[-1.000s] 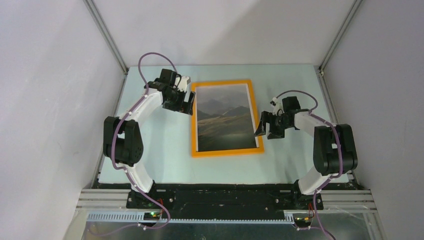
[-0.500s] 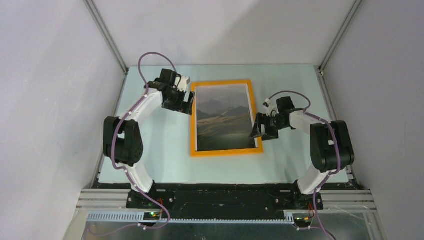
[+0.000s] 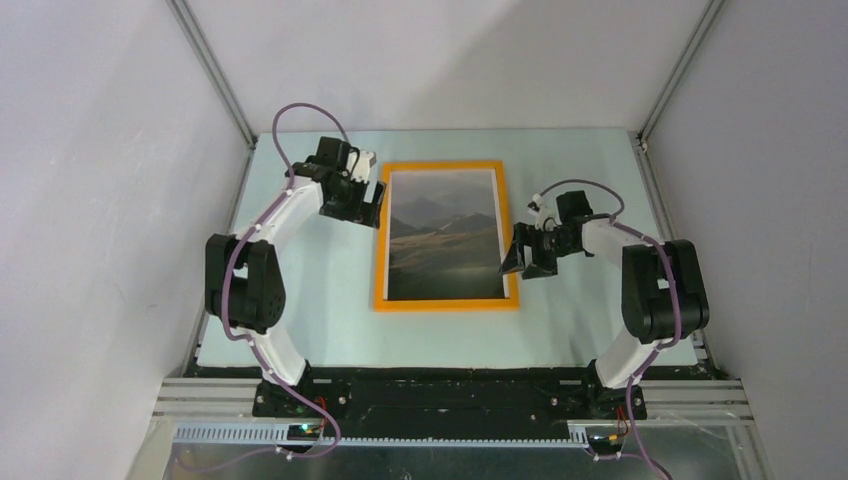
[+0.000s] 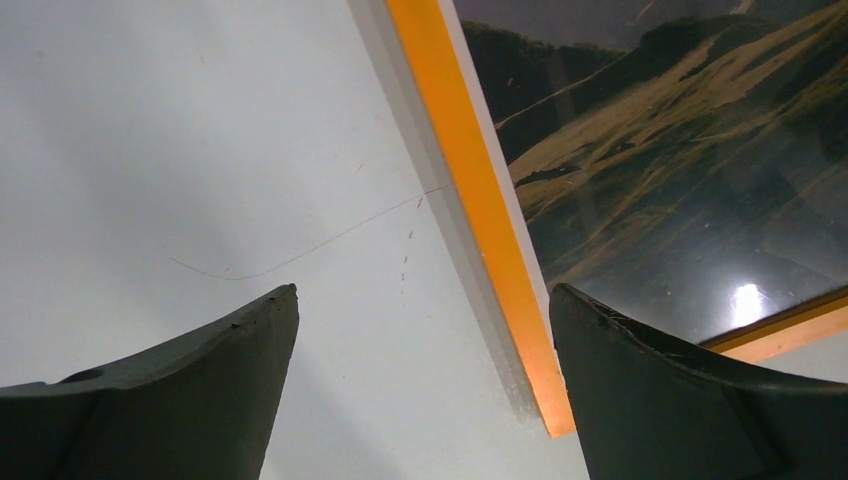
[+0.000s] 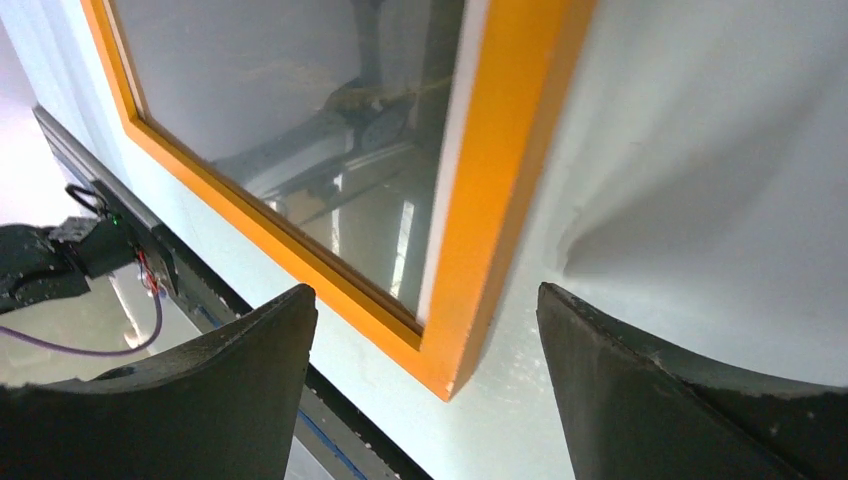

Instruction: Put the photo into the frame

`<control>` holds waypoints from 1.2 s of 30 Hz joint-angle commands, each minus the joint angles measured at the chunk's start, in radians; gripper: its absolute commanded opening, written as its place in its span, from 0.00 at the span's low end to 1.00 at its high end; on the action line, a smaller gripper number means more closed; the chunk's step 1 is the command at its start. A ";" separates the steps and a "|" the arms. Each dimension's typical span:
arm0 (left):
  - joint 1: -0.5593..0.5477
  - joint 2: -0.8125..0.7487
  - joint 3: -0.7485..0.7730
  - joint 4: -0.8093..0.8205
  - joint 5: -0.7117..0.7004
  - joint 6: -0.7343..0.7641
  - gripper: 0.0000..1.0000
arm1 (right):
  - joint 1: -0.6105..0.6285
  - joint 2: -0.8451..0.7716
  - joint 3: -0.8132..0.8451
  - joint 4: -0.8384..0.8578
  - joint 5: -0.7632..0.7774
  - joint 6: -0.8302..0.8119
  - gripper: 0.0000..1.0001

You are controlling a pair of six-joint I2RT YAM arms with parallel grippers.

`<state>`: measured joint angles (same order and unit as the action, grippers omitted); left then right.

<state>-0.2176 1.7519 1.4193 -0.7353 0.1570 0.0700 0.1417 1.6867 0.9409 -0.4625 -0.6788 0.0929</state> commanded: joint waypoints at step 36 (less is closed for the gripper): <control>0.215 -0.862 -0.470 0.245 -0.053 0.006 1.00 | -0.433 -0.558 0.094 -0.117 0.319 -0.196 0.99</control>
<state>-0.0021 0.9585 0.9958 -0.5705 0.0471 0.0360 -0.2863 1.2304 1.0683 -0.5564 -0.3779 -0.0830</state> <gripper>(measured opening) 0.996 0.993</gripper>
